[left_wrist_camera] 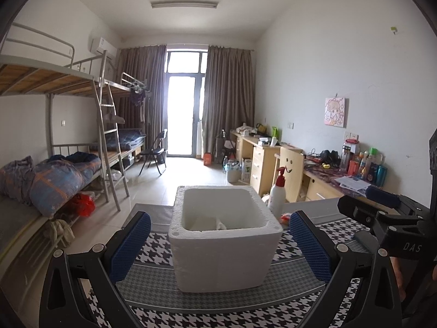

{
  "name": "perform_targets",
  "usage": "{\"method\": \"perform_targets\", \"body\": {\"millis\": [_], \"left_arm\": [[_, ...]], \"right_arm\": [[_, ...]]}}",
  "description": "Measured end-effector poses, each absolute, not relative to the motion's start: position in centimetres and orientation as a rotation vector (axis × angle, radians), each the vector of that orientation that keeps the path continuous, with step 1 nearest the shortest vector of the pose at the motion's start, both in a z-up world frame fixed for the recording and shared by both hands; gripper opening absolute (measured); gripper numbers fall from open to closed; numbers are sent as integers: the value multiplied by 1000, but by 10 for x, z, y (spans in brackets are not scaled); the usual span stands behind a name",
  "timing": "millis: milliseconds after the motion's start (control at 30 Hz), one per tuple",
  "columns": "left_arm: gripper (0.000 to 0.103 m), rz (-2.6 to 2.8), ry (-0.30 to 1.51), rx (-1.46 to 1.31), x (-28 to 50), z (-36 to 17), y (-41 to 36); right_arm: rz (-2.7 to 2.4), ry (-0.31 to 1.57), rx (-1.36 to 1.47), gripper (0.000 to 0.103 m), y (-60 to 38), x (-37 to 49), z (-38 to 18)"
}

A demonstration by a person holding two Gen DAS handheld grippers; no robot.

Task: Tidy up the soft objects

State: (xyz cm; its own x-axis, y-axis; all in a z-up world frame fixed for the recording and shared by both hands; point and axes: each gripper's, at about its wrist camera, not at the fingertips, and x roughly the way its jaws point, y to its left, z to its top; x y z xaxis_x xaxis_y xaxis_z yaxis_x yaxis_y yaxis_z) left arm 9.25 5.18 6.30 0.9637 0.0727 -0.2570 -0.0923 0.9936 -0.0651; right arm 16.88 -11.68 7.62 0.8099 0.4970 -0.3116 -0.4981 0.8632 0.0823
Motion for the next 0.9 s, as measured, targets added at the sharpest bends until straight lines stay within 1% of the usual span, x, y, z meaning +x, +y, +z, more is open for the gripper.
{"method": "perform_targets", "body": {"millis": [200,733,900], "left_arm": [[102,65,226,-65,82,65,44],[102,99,213,-61,71,57,32],[102,107,225,-56,73,53,30]], "right_arm": [[513,291,-9,103,-126,149,75],[515,227,-7,103,-139,115,61],[516,239,9,103,-144,113,55]]}}
